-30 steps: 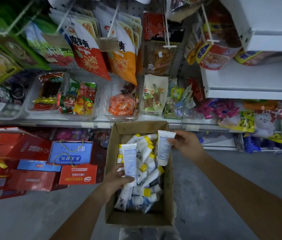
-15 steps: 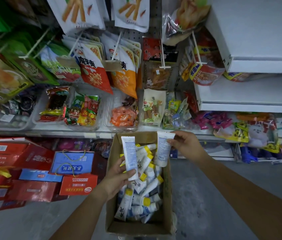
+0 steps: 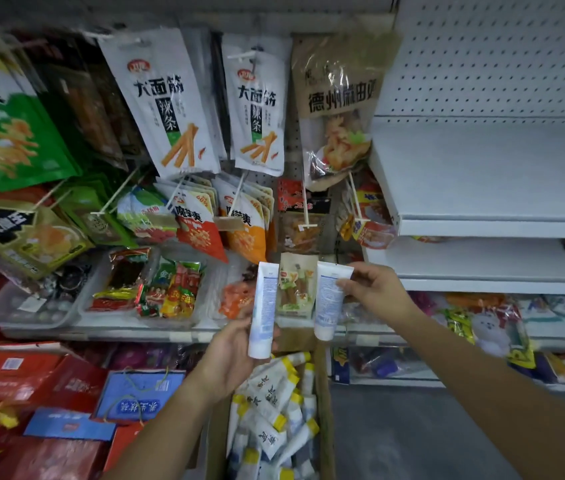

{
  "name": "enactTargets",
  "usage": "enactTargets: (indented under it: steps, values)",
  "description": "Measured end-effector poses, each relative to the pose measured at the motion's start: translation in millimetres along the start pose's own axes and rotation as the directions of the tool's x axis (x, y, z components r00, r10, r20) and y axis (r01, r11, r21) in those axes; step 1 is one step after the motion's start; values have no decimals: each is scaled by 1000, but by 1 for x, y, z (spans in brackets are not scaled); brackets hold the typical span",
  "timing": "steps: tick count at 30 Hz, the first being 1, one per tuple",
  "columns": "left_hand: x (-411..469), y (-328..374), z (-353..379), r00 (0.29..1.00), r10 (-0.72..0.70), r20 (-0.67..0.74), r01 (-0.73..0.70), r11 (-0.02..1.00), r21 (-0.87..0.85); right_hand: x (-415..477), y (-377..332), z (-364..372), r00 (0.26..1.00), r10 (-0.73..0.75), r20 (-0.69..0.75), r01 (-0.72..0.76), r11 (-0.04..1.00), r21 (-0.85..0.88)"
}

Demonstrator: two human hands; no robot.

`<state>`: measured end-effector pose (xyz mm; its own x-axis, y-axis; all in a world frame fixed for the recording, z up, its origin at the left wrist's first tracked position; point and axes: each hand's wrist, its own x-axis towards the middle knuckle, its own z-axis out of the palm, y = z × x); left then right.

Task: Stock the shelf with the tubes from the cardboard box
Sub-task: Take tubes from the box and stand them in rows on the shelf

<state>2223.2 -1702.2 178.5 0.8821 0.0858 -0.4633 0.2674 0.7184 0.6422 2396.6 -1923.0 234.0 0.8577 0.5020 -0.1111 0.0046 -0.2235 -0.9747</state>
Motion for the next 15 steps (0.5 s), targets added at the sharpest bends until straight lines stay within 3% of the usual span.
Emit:
enactTargets:
  steps: [4, 15]
  values:
    - [-8, 19, 34, 995, 47, 90, -49, 999, 22, -2, -35, -23, 998, -57, -20, 57, 998, -2]
    - [-29, 42, 105, 964, 256, 72, -259, 844, 470, -16, -104, -82, 983, -182, -23, 182, 983, -5]
